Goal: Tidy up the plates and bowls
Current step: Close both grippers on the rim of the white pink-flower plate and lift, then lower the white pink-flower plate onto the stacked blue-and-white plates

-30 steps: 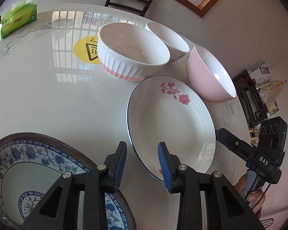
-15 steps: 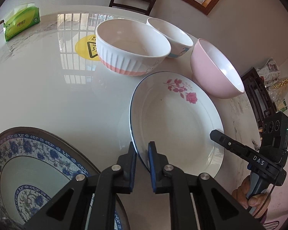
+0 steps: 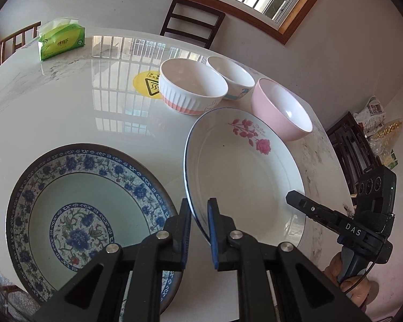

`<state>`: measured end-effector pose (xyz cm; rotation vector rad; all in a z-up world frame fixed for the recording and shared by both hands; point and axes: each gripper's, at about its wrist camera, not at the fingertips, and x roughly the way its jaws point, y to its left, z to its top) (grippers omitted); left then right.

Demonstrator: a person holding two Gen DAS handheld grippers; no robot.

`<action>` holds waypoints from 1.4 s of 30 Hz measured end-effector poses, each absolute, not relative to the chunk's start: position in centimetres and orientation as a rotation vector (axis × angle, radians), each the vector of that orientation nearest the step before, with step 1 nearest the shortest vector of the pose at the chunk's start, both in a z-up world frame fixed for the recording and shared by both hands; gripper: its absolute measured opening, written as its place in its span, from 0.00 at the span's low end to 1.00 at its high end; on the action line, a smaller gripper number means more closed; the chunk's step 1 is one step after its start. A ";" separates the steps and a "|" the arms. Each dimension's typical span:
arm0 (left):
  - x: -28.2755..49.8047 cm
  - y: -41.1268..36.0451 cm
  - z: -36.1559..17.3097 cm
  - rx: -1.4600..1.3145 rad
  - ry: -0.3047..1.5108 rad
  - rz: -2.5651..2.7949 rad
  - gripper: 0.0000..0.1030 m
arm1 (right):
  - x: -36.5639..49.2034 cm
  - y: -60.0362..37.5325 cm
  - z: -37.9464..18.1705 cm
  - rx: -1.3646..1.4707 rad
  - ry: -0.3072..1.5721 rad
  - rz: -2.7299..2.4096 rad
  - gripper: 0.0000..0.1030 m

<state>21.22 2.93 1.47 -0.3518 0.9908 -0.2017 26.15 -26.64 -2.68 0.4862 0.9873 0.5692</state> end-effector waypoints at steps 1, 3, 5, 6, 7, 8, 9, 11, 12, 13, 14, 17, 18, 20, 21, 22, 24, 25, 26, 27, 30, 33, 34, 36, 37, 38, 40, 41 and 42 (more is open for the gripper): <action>20.6 3.5 1.8 -0.355 0.982 -0.194 0.12 | 25.8 -26.2 -2.4 0.482 0.985 0.579 0.13; 19.3 4.5 2.2 -0.353 0.966 -0.178 0.12 | 25.2 -25.3 -2.0 0.474 0.982 0.603 0.13; 18.0 5.5 2.5 -0.360 0.953 -0.157 0.12 | 24.7 -24.3 -1.7 0.468 0.981 0.628 0.13; 17.4 6.0 2.6 -0.361 0.948 -0.149 0.12 | 24.4 -23.6 -1.6 0.464 0.982 0.641 0.13; 16.8 6.6 2.7 -0.363 0.944 -0.138 0.12 | 24.2 -23.1 -1.5 0.458 0.983 0.653 0.13; 16.1 7.1 2.8 -0.367 0.941 -0.128 0.12 | 24.0 -22.5 -1.3 0.451 0.983 0.663 0.13; 15.4 7.6 2.8 -0.371 0.940 -0.120 0.12 | 23.8 -21.9 -1.3 0.446 0.986 0.675 0.13; 14.5 8.6 2.9 -0.375 0.934 -0.103 0.12 | 23.5 -20.7 -1.3 0.435 0.992 0.696 0.13; 14.0 9.1 2.9 -0.378 0.930 -0.092 0.12 | 23.2 -20.2 -1.3 0.428 0.994 0.705 0.13; 13.5 9.6 2.8 -0.381 0.927 -0.084 0.12 | 23.1 -19.7 -1.3 0.423 0.998 0.714 0.13; 13.2 10.2 2.8 -0.385 0.925 -0.076 0.12 | 22.9 -19.1 -1.3 0.414 1.000 0.723 0.13; 12.4 11.4 2.6 -0.397 0.920 -0.050 0.12 | 22.7 -17.6 -1.3 0.395 1.013 0.739 0.13; 12.1 11.8 2.5 -0.401 0.919 -0.043 0.12 | 22.5 -17.0 -1.3 0.385 1.017 0.744 0.13; 11.6 12.5 2.3 -0.409 0.919 -0.028 0.12 | 22.0 -15.9 -1.5 0.371 1.023 0.749 0.13; 11.4 12.9 2.2 -0.410 0.920 -0.022 0.12 | 21.7 -15.5 -1.6 0.363 1.026 0.753 0.13; 11.2 13.2 2.0 -0.414 0.920 -0.017 0.12 | 21.5 -15.1 -1.6 0.356 1.029 0.756 0.13; 10.7 13.9 1.7 -0.421 0.923 -0.007 0.12 | 21.2 -14.2 -1.7 0.341 1.034 0.759 0.13; 10.6 14.2 1.4 -0.423 0.926 -0.002 0.12 | 21.2 -13.8 -1.7 0.331 1.036 0.761 0.13; 10.4 14.5 1.2 -0.427 0.927 0.003 0.12 | 21.1 -13.4 -1.8 0.326 1.040 0.762 0.13; 10.3 14.8 1.0 -0.430 0.929 0.007 0.12 | 21.0 -13.0 -1.9 0.322 1.044 0.762 0.13; 10.1 15.5 0.4 -0.440 0.937 0.016 0.12 | 20.8 -12.2 -2.2 0.306 1.053 0.765 0.13; 9.9 16.1 0.1 -0.446 0.936 0.024 0.12 | 20.7 -11.4 -2.3 0.291 1.060 0.765 0.13; 9.9 16.2 0.0 -0.447 0.935 0.025 0.12 | 20.7 -11.2 -2.4 0.288 1.063 0.765 0.13; 9.9 16.5 -0.1 -0.447 0.934 0.030 0.12 | 20.7 -10.8 -2.5 0.282 1.069 0.765 0.13; 9.9 16.6 -0.1 -0.448 0.934 0.032 0.12 | 20.9 -10.5 -2.5 0.278 1.070 0.764 0.14; 10.0 16.6 -0.2 -0.449 0.935 0.032 0.12 | 21.0 -10.3 -2.6 0.275 1.071 0.764 0.14; 10.1 16.8 -0.4 -0.453 0.939 0.031 0.12 | 21.3 -10.0 -2.6 0.270 1.074 0.764 0.14; 10.3 16.9 -0.5 -0.456 0.942 0.030 0.12 | 21.3 -10.0 -2.6 0.269 1.076 0.762 0.14; 10.3 16.9 -0.6 -0.458 0.945 0.029 0.12 | 21.3 -9.7 -2.7 0.267 1.078 0.761 0.14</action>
